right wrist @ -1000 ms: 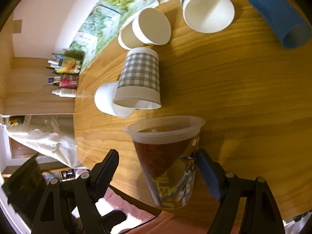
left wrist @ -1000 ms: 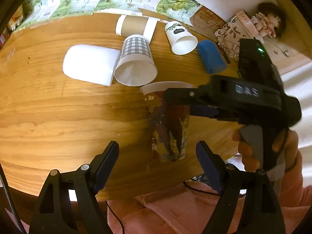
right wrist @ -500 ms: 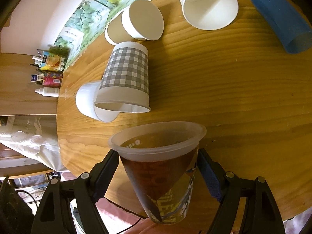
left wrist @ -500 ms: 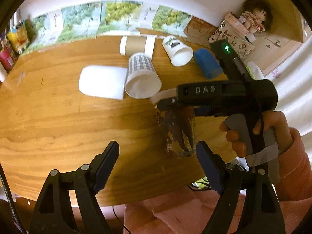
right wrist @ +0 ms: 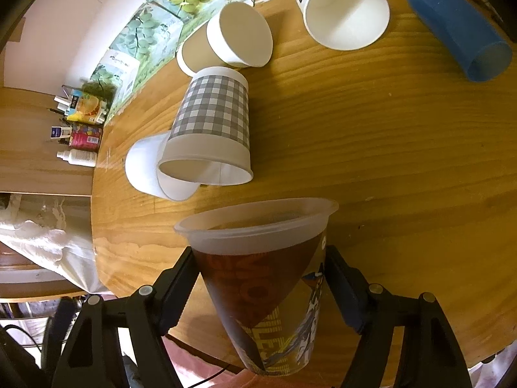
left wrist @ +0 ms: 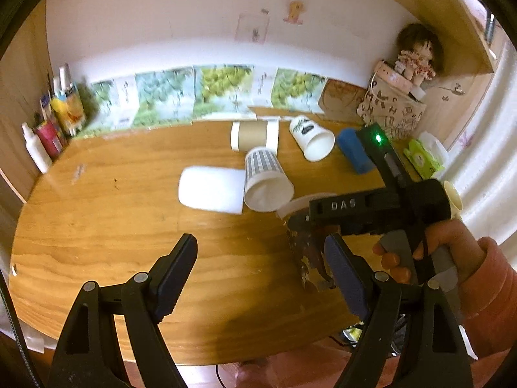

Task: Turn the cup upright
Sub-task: 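Lower the brown cup rim up onto the desk and open the right gripper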

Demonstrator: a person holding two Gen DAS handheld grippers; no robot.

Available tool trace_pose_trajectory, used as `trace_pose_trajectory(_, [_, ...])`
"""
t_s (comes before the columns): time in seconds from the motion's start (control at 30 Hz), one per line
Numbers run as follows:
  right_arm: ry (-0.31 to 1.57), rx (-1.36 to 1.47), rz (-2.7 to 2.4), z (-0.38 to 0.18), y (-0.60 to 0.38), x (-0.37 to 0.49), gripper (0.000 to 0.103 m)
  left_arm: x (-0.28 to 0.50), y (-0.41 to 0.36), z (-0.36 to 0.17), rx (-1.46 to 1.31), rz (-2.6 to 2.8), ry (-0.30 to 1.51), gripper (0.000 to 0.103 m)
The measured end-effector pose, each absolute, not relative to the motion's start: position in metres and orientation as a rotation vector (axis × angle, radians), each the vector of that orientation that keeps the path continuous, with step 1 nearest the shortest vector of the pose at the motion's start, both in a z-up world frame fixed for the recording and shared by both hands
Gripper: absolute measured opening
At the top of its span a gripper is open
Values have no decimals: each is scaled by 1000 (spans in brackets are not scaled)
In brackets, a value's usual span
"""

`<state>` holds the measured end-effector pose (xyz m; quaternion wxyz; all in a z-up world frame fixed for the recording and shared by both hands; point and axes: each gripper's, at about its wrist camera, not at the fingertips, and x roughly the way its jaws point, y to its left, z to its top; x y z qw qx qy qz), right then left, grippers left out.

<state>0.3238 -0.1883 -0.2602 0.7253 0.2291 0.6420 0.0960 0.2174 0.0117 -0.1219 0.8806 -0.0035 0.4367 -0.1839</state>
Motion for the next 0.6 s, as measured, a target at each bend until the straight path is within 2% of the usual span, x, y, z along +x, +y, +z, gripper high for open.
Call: trace_pose_trajectory(0.6, [1167, 477, 127, -225, -181, 277, 76, 175, 25, -100, 35, -462, 764, 84])
